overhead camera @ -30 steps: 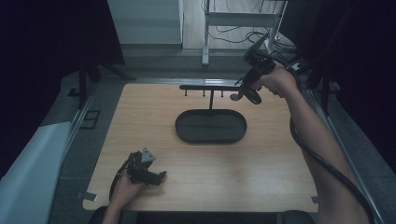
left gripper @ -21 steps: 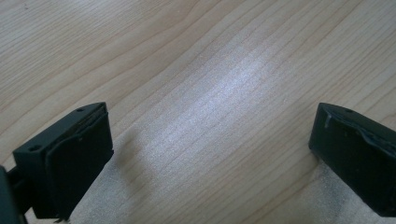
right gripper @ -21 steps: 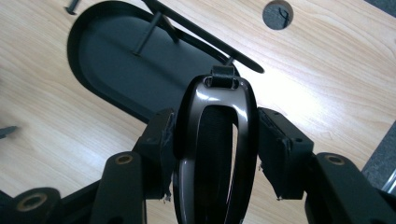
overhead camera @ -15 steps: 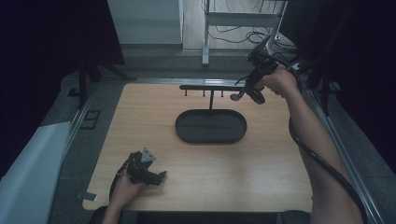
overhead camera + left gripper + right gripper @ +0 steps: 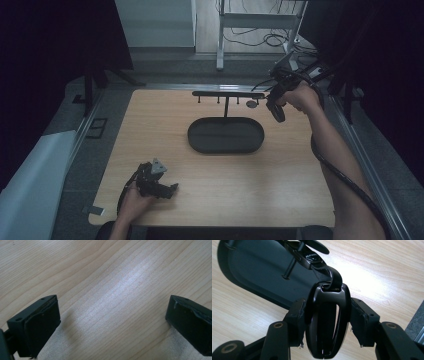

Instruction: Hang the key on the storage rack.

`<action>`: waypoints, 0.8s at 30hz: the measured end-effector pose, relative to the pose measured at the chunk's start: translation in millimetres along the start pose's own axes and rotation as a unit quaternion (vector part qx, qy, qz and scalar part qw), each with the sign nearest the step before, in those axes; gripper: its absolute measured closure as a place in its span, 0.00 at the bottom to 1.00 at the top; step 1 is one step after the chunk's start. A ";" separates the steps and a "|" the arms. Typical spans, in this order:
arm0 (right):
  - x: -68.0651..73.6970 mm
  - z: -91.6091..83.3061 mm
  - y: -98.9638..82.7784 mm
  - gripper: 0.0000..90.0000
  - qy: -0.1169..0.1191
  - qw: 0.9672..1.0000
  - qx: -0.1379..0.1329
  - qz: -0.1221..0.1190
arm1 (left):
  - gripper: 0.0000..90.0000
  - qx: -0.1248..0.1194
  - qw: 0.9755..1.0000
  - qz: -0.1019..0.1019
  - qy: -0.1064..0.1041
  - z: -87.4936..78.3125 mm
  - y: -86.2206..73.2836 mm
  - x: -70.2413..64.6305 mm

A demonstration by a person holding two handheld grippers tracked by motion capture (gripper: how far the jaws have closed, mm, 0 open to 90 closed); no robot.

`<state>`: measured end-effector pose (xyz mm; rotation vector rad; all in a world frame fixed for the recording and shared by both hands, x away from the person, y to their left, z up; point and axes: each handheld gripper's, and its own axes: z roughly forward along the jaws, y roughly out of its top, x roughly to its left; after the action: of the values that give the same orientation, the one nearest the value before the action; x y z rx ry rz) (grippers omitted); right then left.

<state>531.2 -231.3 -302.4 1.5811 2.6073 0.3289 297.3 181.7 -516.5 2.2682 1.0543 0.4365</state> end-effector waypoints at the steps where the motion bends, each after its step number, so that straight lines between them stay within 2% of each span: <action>1: -0.4 2.9 -0.3 0.54 -0.001 1.000 0.001 -0.002 | 0.00 0.000 1.000 0.000 0.000 0.0 0.0 0.0; 16: 1.8 45.2 -3.1 0.54 -0.013 1.000 0.010 -0.015 | 0.00 -0.002 1.000 -0.002 -0.001 0.1 -0.6 0.5; 24: 6.4 58.7 -3.6 0.54 -0.016 1.000 0.002 -0.023 | 0.00 -0.001 1.000 -0.001 -0.001 0.3 -0.4 0.6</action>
<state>535.3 -218.8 -360.1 1.5111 2.6175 0.2920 297.6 182.3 -517.0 2.2651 1.0543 0.4355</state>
